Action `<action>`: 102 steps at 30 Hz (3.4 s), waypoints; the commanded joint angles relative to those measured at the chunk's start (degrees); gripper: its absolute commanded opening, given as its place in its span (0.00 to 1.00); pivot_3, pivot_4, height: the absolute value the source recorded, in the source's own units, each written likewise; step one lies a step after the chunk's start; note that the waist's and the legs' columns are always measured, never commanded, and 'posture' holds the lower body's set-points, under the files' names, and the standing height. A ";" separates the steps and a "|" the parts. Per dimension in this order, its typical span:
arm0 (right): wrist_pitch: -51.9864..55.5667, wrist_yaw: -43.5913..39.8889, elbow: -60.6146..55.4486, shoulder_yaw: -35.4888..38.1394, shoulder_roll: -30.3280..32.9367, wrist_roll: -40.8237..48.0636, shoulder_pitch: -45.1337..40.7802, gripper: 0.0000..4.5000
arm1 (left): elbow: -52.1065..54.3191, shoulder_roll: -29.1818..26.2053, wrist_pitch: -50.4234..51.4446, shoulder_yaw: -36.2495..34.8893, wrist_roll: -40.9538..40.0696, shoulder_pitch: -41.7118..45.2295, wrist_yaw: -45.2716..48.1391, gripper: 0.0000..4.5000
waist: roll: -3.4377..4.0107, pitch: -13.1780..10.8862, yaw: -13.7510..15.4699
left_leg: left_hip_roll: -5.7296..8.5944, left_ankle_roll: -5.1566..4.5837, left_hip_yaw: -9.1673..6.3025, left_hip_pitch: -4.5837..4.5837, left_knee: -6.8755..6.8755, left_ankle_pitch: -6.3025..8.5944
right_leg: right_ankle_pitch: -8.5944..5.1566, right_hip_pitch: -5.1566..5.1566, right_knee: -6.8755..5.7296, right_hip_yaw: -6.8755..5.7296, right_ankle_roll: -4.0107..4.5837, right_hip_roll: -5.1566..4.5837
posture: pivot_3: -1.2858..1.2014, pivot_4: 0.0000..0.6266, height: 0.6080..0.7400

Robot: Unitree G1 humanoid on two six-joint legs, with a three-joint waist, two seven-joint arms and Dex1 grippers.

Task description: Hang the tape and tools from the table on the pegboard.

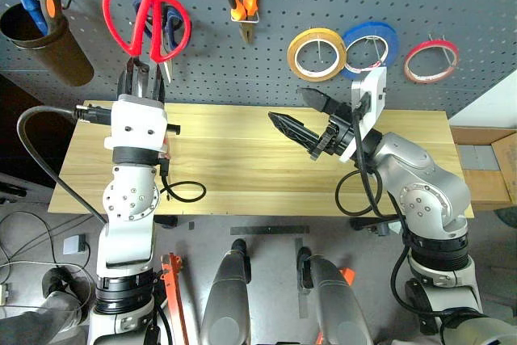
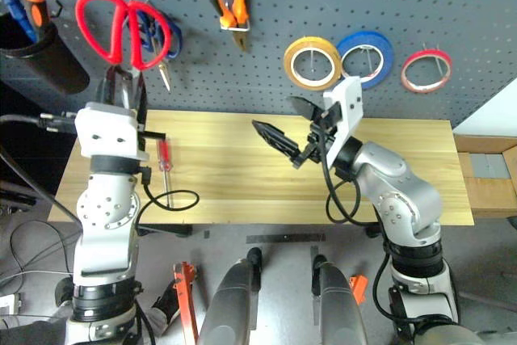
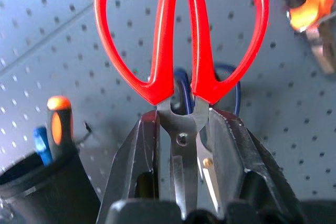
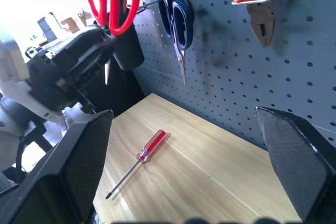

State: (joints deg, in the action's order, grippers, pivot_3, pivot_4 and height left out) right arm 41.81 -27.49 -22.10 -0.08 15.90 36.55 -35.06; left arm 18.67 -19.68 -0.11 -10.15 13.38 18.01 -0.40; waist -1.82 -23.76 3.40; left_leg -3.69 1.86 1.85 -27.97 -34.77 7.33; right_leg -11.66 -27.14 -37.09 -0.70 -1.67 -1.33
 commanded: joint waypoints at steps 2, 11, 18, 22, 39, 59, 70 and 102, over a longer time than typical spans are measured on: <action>-1.51 0.60 -2.26 2.41 -0.70 2.16 -1.89 1.00 | 0.49 -0.15 -1.56 -0.96 -0.26 -0.02 -0.62 0.22 | 0.00 0.00 -0.01 | -0.01 0.00 0.00 0.01 -0.01 0.00 | 0.00 0.00 -0.03 0.00 0.00 0.00 | 0.58 0.64 1.00; -1.81 1.56 -2.55 2.52 -1.63 2.80 -3.85 1.00 | -3.62 -0.69 -2.45 -1.61 -0.04 0.96 -1.22 0.22 | 0.00 0.00 -0.09 | -0.01 0.00 0.00 0.01 -0.03 0.00 | 0.01 0.00 -0.04 0.01 0.00 0.00 | 0.58 0.63 1.00; -1.86 1.83 -2.79 2.31 -1.72 2.73 -4.09 1.00 | -6.77 -0.19 -0.23 -2.81 -1.69 2.90 -1.50 0.22 | 0.00 0.00 -0.10 | -0.02 0.00 -0.01 0.04 -0.05 0.00 | 0.01 0.00 -0.11 -0.01 0.00 0.01 | 0.58 0.63 1.00; -1.92 2.00 -2.69 2.37 -1.74 2.59 -4.41 1.00 | -9.14 -0.11 1.38 -2.53 -3.10 4.90 -1.07 0.22 | 0.00 0.01 -0.15 | -0.01 0.00 0.00 0.03 -0.09 -0.01 | 0.03 0.02 -0.11 0.00 -0.02 0.01 | 0.58 0.63 1.00; -1.67 3.08 -3.43 1.97 -1.10 1.95 -4.23 1.00 | -21.55 1.06 7.92 -0.44 -4.30 12.95 -1.77 0.22 | -0.02 0.08 -0.22 | 0.01 0.00 -0.01 0.06 -0.17 -0.01 | 0.04 0.04 -0.21 -0.01 -0.02 0.02 | 0.57 0.61 1.00; -1.24 4.01 -4.92 1.56 0.37 1.55 -2.22 1.00 | -27.78 1.00 12.64 -1.48 -7.34 15.62 -3.84 0.66 | -0.04 0.32 -0.71 | 0.02 0.03 0.02 0.17 -0.37 -0.06 | 0.06 0.03 -0.64 0.06 -0.04 0.01 | 0.56 0.58 1.00; -0.62 3.70 -5.55 2.10 1.87 2.28 -1.11 1.00 | -25.47 -2.99 22.01 -7.59 -10.68 11.94 -3.30 1.00 | -0.06 0.33 -0.66 | 0.01 0.09 -0.05 0.14 -0.38 -0.13 | 0.06 0.02 -0.67 0.01 -0.03 0.01 | 0.56 0.61 1.00; 4.26 -3.23 -10.00 -17.42 9.03 -6.70 6.16 1.00 | -48.11 -7.98 46.00 -3.41 -18.66 24.73 9.36 1.00 | -0.08 0.34 -0.48 | 0.02 0.09 -0.10 0.15 -0.41 -0.13 | 0.05 0.01 -0.71 -0.01 -0.02 0.02 | 0.56 0.64 1.00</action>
State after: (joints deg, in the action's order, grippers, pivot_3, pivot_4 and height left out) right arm 46.69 -30.30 -29.12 -17.09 25.22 30.17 -29.56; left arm -28.37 -26.86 46.25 -13.35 -5.39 41.80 9.31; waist -1.90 -23.43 2.91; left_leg -3.67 1.94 1.75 -27.84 -35.18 7.20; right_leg -11.61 -27.14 -37.79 -0.71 -1.68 -1.30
